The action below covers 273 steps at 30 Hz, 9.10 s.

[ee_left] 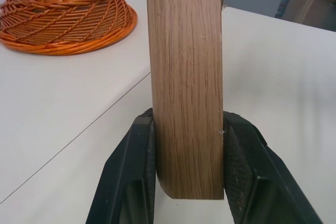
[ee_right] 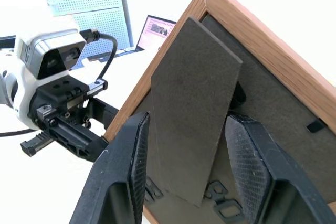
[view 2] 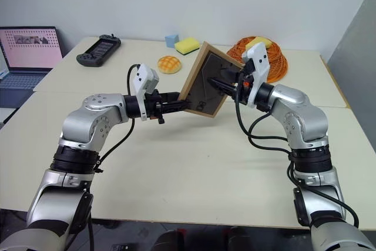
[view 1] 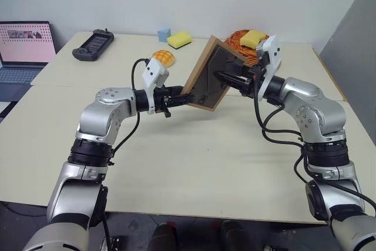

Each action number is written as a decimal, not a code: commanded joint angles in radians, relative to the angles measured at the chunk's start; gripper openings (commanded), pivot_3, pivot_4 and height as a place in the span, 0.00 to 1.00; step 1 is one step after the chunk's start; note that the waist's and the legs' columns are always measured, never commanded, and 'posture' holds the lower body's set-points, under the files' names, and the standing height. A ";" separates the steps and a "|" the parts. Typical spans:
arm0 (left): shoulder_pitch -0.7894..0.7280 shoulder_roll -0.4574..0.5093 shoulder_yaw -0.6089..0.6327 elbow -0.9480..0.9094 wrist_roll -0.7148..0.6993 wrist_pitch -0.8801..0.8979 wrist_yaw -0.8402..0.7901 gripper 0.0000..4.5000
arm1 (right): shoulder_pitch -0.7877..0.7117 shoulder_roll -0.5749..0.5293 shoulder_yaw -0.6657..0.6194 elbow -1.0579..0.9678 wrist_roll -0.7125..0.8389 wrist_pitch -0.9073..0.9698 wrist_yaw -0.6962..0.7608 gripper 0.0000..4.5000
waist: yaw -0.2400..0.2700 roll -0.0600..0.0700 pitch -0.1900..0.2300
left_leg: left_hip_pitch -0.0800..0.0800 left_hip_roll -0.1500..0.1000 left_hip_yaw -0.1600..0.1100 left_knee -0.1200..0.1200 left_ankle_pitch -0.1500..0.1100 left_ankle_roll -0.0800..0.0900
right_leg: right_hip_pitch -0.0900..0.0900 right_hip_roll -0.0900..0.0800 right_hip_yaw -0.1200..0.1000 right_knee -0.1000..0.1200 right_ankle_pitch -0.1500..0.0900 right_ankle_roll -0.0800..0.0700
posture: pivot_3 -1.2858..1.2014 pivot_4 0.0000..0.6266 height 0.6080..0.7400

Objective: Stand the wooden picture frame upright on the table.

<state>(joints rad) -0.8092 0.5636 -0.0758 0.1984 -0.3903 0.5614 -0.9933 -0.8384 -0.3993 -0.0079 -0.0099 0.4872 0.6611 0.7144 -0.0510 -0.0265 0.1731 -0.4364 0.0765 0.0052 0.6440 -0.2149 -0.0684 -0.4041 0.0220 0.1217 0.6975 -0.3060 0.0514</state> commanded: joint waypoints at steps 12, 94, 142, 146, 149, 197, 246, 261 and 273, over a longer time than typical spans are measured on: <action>-0.070 -0.022 0.027 0.048 0.012 -0.025 -0.020 0.29 | 0.143 -0.036 -0.063 -0.228 0.070 0.097 -0.068 0.50 | 0.000 0.000 0.000 | 0.000 0.000 0.000 0.000 0.000 0.000 | 0.000 0.000 0.000 0.000 0.000 0.000 | 0.52 0.24 1.00; -0.072 -0.012 0.333 0.015 -1.178 1.053 0.840 0.29 | 0.072 -0.313 0.226 0.568 -1.234 -1.611 -0.887 0.83 | -0.008 -0.001 0.000 | 0.003 -0.007 -0.003 0.001 0.004 -0.007 | 0.001 -0.007 0.001 0.006 0.000 -0.001 | 0.52 0.24 1.00; -0.030 0.160 0.049 -0.054 -1.582 0.794 1.023 0.50 | 0.019 -0.373 0.318 0.599 -1.453 -1.734 -1.169 0.33 | -0.009 -0.001 0.000 | 0.003 -0.010 -0.004 0.002 0.005 -0.005 | 0.001 -0.009 0.001 0.009 0.000 0.000 | 0.52 0.24 1.00; -0.034 0.168 0.045 -0.057 -1.582 0.796 1.014 0.67 | 0.019 -0.375 0.327 0.597 -1.448 -1.730 -1.165 0.33 | -0.008 -0.001 0.000 | 0.003 -0.011 -0.005 0.002 0.005 -0.005 | 0.000 -0.009 0.002 0.009 0.000 0.000 | 0.52 0.24 1.00; -0.034 0.174 0.046 -0.052 -1.582 0.800 1.005 0.81 | 0.018 -0.374 0.328 0.599 -1.445 -1.728 -1.164 0.33 | -0.008 -0.001 0.000 | 0.003 -0.011 -0.005 0.002 0.005 -0.005 | 0.000 -0.009 0.002 0.009 0.000 0.000 | 0.52 0.24 1.00; 0.524 0.308 0.476 -0.714 -0.879 0.318 0.549 0.83 | 0.047 0.055 0.112 0.441 -0.043 -0.351 0.189 0.33 | -0.021 0.000 0.002 | 0.004 -0.011 -0.028 0.000 0.003 -0.001 | 0.016 -0.009 -0.021 0.000 -0.003 -0.005 | 0.52 0.24 1.00; 0.581 0.521 0.441 -0.713 -0.651 0.319 0.260 0.83 | 0.259 0.185 0.029 0.319 -0.046 -0.172 0.119 0.33 | -0.015 0.001 0.003 | 0.004 -0.011 -0.028 -0.002 0.003 -0.001 | 0.015 -0.008 -0.022 -0.001 -0.009 -0.006 | 0.52 0.24 1.00; 0.581 0.492 0.445 -0.698 -0.577 0.286 0.235 0.83 | 0.316 0.169 0.104 0.296 -0.123 -0.289 0.189 0.33 | -0.010 0.001 0.003 | 0.004 -0.010 -0.029 -0.004 0.003 -0.001 | 0.015 -0.008 -0.023 -0.001 -0.011 -0.007 | 0.52 0.24 1.00; 0.565 0.469 0.443 -0.698 -0.570 0.294 0.240 0.84 | 0.304 0.174 0.089 0.313 -0.123 -0.275 0.179 0.60 | -0.010 0.001 0.003 | 0.004 -0.010 -0.029 -0.004 0.003 -0.001 | 0.015 -0.008 -0.023 0.000 -0.011 -0.007 | 0.52 0.24 1.00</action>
<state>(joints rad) -0.2308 1.0326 0.3381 -0.4795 -0.9636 0.8651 -0.7531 -0.5246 -0.2252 0.0847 0.3202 0.3627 0.3867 0.8905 -0.0607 -0.0254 0.1762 -0.4321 0.0662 -0.0235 0.6397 -0.2121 -0.0697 -0.3890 0.0139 0.0988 0.6970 -0.3169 0.0441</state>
